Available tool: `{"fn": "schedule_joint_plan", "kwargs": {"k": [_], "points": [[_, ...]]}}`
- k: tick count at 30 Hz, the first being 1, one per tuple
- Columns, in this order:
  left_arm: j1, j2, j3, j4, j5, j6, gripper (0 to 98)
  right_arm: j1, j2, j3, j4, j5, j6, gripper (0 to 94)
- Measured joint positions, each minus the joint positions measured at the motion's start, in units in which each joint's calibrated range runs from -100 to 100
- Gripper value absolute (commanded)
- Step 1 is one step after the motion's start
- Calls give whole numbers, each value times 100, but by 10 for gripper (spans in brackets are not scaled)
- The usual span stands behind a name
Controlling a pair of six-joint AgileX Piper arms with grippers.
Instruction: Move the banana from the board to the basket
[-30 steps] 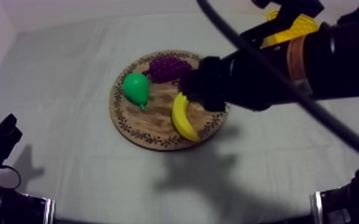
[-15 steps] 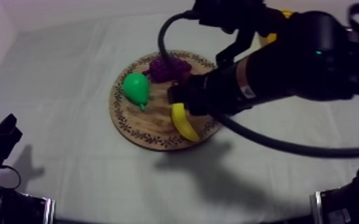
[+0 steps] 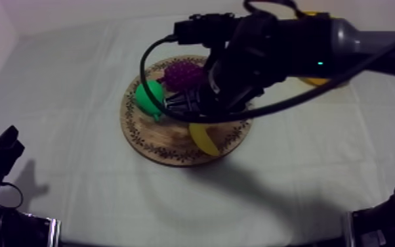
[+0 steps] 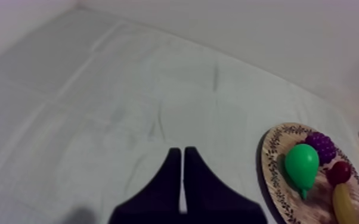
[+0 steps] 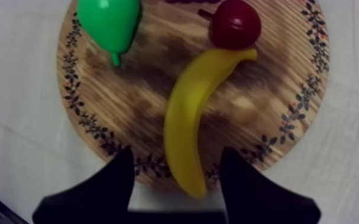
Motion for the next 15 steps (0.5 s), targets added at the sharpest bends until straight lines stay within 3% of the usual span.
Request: {"fn": "schedule_joint_plan", "kwargs": {"k": [15], "points": [[0,0,0,0,0,0,1,168,1149,-922,-437,600,573,428]]}}
